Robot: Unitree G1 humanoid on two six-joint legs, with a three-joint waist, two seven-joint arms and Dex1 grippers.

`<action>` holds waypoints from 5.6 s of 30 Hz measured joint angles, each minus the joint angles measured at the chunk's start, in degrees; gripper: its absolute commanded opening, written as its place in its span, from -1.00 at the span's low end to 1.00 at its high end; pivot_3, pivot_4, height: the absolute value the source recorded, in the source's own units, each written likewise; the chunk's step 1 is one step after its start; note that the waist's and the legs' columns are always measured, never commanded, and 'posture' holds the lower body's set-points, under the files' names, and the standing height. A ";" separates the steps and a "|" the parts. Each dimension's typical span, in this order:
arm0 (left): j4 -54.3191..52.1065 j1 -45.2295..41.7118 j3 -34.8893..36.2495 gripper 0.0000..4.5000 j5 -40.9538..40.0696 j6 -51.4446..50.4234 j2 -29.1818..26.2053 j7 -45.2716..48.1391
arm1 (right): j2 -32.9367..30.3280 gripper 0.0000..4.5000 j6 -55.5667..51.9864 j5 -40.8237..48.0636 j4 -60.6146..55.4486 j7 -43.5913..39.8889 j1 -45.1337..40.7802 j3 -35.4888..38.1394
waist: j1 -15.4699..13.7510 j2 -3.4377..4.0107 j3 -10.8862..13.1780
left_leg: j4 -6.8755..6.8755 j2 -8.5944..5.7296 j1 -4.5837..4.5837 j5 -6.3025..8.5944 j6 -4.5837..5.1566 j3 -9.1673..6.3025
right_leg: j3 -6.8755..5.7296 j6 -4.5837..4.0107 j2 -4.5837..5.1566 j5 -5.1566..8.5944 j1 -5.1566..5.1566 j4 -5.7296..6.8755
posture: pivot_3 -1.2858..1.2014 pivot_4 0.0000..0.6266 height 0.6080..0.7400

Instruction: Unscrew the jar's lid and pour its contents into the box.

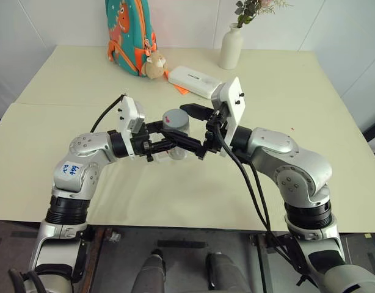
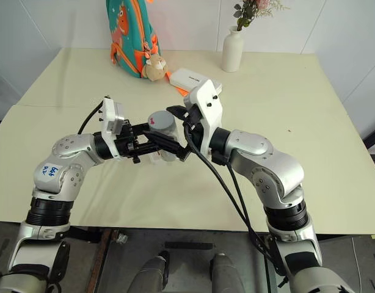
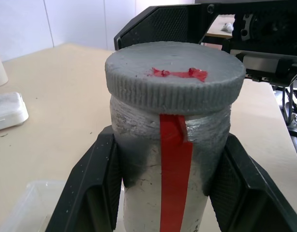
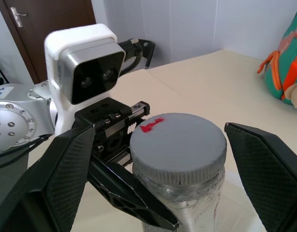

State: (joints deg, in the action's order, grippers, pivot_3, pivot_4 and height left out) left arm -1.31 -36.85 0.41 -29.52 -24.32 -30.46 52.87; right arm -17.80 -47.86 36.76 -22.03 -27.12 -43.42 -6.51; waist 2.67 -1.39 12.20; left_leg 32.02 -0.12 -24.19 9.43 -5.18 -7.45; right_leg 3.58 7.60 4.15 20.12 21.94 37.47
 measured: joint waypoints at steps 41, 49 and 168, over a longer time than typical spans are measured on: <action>8.85 -8.91 -4.94 -0.11 -2.56 5.31 -0.59 24.51 | -11.20 0.13 5.43 3.40 17.08 -40.70 -10.90 -0.51 | 0.46 0.01 0.05 | 0.03 0.03 -0.10 0.03 0.02 0.07 | 0.00 0.06 -0.01 0.03 0.06 -0.05 | 0.03 -0.52 1.00; 9.02 -8.88 -4.39 -0.11 -1.90 6.26 -0.47 23.08 | -10.69 0.83 5.47 3.28 17.15 -40.90 -11.09 -0.08 | 0.46 0.01 0.05 | 0.06 0.03 -0.10 0.04 0.02 0.07 | 0.00 0.07 -0.02 0.04 0.06 0.00 | 0.03 -0.52 1.00; 11.77 -8.00 -2.27 -0.11 0.90 4.44 0.71 20.19 | -12.87 0.99 8.28 0.43 19.88 -37.82 -8.56 4.92 | 0.51 0.03 0.05 | 0.11 0.04 -0.11 0.01 -0.03 0.17 | 0.14 0.07 -0.04 0.05 0.26 0.29 | 0.03 -0.52 1.00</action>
State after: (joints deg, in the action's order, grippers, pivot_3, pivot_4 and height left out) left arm 10.46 -44.85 -1.86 -28.62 -19.89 -29.74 73.06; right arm -30.68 -39.58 37.19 -2.15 -64.93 -51.98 -1.60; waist 3.18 -1.36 12.25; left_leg 32.13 -0.08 -24.30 9.43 -5.20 -7.28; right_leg 3.72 7.66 4.11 20.17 22.20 37.75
